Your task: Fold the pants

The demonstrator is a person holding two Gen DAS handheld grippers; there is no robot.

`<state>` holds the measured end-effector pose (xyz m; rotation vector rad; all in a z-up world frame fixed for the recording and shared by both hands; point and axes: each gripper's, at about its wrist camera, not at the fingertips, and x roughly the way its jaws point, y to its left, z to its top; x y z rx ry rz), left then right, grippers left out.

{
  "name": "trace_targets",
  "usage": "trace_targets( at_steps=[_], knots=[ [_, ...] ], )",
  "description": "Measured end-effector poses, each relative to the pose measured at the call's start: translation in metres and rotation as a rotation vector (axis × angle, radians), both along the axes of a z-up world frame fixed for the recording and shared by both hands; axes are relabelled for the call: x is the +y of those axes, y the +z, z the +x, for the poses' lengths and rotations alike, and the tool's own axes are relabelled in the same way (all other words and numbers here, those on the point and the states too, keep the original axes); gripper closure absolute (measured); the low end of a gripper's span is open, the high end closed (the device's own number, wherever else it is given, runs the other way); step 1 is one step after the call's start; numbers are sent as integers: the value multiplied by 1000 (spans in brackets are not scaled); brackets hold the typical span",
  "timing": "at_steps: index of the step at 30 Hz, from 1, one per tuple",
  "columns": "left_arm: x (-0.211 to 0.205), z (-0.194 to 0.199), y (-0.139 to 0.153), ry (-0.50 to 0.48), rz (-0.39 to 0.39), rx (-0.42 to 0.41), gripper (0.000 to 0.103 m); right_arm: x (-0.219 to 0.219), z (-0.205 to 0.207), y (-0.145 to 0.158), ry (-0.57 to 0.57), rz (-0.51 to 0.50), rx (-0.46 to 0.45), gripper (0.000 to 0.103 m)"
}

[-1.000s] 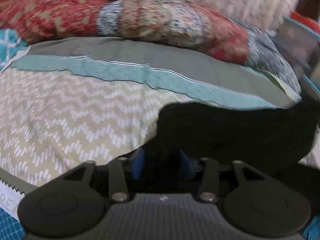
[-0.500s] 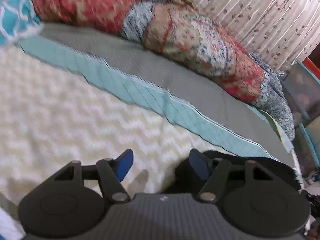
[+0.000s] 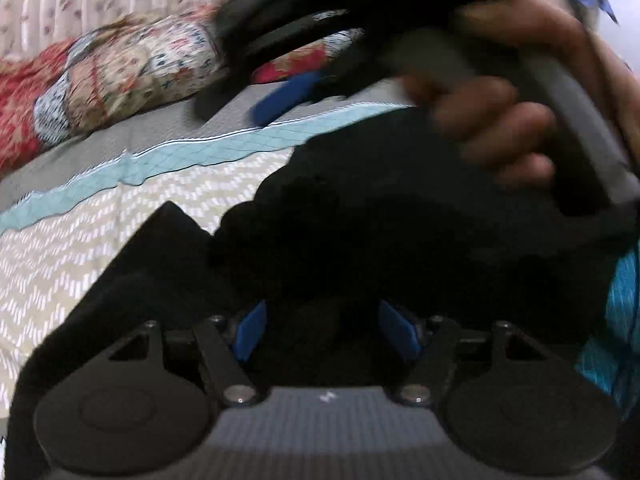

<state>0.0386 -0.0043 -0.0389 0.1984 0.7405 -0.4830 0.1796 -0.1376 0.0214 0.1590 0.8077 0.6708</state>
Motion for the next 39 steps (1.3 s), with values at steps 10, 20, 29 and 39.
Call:
trace_targets(
  at_steps=[10, 20, 29, 39],
  knots=[
    [66, -4, 55, 27, -236, -7, 31, -44, -15, -53, -87, -63, 125, 51],
    [80, 105, 22, 162, -195, 256, 62, -57, -27, -56, -153, 27, 144, 50],
    [164, 124, 59, 641, -323, -80, 97, -85, -41, -22, -294, 143, -6, 50],
    [170, 170, -7, 754, -91, 91, 69, -71, -24, -73, -302, 92, 151, 49]
  ],
)
